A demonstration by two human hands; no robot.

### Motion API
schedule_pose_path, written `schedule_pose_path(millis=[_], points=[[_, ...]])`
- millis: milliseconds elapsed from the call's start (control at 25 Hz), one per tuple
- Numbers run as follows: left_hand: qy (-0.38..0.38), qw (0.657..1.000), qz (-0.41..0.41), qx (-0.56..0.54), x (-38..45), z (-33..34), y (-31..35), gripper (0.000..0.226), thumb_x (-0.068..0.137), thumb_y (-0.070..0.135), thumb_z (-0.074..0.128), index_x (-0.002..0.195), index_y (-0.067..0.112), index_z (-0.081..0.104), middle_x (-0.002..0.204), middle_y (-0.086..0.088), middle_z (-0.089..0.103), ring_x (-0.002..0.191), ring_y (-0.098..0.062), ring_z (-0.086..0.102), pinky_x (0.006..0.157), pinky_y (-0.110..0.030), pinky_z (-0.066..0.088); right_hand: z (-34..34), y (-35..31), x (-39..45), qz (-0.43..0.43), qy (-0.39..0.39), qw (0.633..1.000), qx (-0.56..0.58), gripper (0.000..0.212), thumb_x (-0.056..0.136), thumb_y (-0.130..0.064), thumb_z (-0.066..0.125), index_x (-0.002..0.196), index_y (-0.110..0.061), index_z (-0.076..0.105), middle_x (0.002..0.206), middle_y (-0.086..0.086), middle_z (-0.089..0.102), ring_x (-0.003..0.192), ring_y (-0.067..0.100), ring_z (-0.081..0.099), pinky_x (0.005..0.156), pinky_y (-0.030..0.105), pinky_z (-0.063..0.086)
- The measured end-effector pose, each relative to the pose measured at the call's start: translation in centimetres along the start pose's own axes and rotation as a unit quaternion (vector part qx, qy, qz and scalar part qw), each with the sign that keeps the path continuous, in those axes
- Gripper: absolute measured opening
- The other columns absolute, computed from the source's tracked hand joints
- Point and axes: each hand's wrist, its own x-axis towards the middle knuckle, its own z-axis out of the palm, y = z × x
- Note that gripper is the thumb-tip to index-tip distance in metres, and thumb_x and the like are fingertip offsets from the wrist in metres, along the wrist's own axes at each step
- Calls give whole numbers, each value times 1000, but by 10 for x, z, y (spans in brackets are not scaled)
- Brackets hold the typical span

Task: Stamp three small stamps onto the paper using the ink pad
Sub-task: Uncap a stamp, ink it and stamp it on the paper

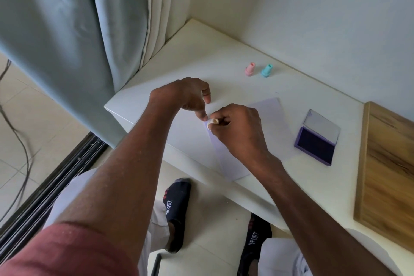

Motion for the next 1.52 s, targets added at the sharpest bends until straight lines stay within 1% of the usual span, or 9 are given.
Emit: schedule_pose_path(millis=[200,320,680,840,920,1000,1160,1400,1520], points=[[8,1000,-1,5,3,2,-1,46,54,40,93,82,43,57,106,11,52,103,-23,57,88,-40,50,5,-2,2,10,19,1000,-23,12,78,-16,79,68,-19,74,49,-11,51,46,3,45,54,19,29],[12,1000,-3,6,1,2,1,46,54,40,93,82,45,57,112,9,54,103,-23,57,90,-43,52,8,-5,-1,0,41,998,-52,16,79,-16,82,65,-17,73,54,-4,64,43,4,35,51,15,21],[38,999,-1,0,-14,6,5,46,61,38,90,92,48,58,113,4,49,112,-29,53,95,-54,51,8,-6,-3,-12,37,997,-60,4,83,-21,80,86,-19,83,77,1,79,57,8,48,54,12,24],[38,999,2,33,-17,6,12,41,70,38,86,97,40,56,115,2,50,112,-29,53,97,-51,50,-5,0,6,103,6,990,97,4,79,-19,79,83,-20,81,78,-7,79,72,11,69,71,24,51],[42,998,20,44,-16,0,15,35,76,38,83,97,30,56,110,1,54,102,-25,55,91,-38,49,-19,7,10,239,70,912,326,11,77,-11,84,87,-13,81,80,1,79,73,16,71,77,28,60],[66,997,45,11,-19,-8,21,23,85,36,75,92,24,56,97,-2,54,85,-23,49,78,-30,40,-36,18,12,340,83,776,525,16,78,-1,82,94,-1,78,84,12,76,76,23,71,78,29,63],[104,966,27,-233,-26,-16,40,26,98,29,45,100,10,62,92,-6,58,76,-22,48,69,-32,41,-59,34,10,387,31,637,666,15,87,-5,77,100,-1,71,88,16,74,75,21,76,76,31,65],[8,807,44,-589,-26,-12,97,33,90,0,40,103,8,70,73,-5,59,69,-20,46,65,-32,46,-74,52,17,378,25,569,730,29,90,-26,78,108,-9,64,74,9,68,59,15,65,60,28,59],[-7,788,63,-613,-19,-5,108,36,88,-13,46,109,5,70,96,-15,67,83,-26,60,76,-33,56,-80,61,19,380,42,567,730,29,90,-27,77,108,-8,64,74,9,68,61,16,64,61,28,58]])
